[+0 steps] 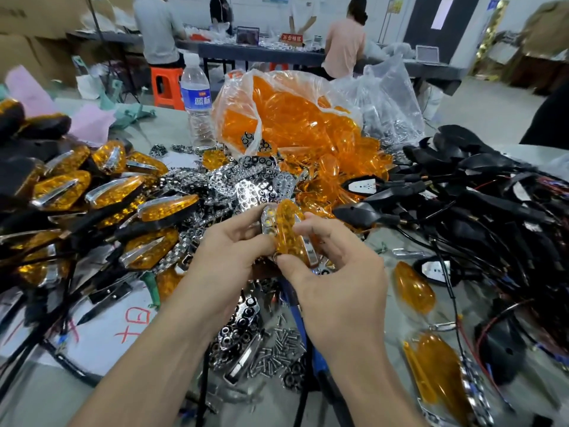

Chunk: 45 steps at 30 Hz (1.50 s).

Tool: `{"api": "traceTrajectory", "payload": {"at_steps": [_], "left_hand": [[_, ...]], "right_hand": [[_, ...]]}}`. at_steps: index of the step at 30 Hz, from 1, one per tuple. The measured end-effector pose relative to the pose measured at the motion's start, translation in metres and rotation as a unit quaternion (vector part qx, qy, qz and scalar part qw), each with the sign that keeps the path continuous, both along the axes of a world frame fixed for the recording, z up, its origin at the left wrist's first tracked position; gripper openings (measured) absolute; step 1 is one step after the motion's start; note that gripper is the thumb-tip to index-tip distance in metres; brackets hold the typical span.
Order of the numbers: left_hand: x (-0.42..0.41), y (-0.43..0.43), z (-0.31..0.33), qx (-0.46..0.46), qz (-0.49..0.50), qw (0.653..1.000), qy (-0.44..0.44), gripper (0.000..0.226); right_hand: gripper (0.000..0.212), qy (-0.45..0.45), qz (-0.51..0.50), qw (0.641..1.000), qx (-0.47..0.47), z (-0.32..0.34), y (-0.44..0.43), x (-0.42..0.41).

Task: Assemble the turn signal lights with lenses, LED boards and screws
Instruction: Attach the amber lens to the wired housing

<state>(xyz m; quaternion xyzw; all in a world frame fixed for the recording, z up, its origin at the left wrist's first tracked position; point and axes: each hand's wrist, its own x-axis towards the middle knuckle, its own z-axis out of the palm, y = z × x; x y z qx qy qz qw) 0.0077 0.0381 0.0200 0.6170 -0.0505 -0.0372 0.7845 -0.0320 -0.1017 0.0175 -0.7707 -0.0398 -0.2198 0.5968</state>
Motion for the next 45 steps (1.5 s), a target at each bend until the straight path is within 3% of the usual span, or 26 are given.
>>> {"api": "traceTrajectory", "payload": {"at_steps": [4, 10, 22, 27, 35, 41, 43, 45], "left_hand": [[-0.001, -0.002, 0.000, 0.001, 0.036, 0.999, -0.002, 0.040], [-0.004, 0.005, 0.009, -0.060, -0.058, 0.996, 0.038, 0.039], [-0.007, 0.010, 0.013, -0.037, -0.043, 0.998, 0.016, 0.044], [-0.010, 0.008, 0.017, -0.011, -0.038, 0.999, -0.005, 0.043], [-0.014, 0.007, 0.018, 0.011, -0.042, 0.999, -0.031, 0.047], [-0.017, 0.001, 0.019, -0.001, -0.006, 0.999, -0.042, 0.034], [-0.017, -0.002, 0.017, -0.006, 0.036, 0.998, -0.046, 0.030], [-0.016, -0.001, 0.017, -0.016, 0.083, 0.996, -0.030, 0.031]], "right_hand": [[0.038, 0.001, 0.012, 1.000, -0.022, 0.001, 0.003, -0.002], [0.041, -0.034, -0.025, 0.998, -0.041, 0.001, 0.000, -0.001], [0.037, 0.001, 0.083, 0.996, 0.017, 0.004, -0.010, -0.002], [0.062, 0.002, 0.120, 0.992, 0.036, 0.005, -0.014, -0.003], [0.063, 0.008, 0.094, 0.995, 0.044, 0.000, -0.015, -0.005], [0.059, -0.023, 0.044, 0.999, -0.005, -0.002, -0.002, -0.011], [0.059, -0.053, 0.031, 0.995, -0.081, -0.001, 0.004, -0.012], [0.061, -0.028, 0.051, 0.991, -0.123, 0.004, 0.006, -0.009]]}}
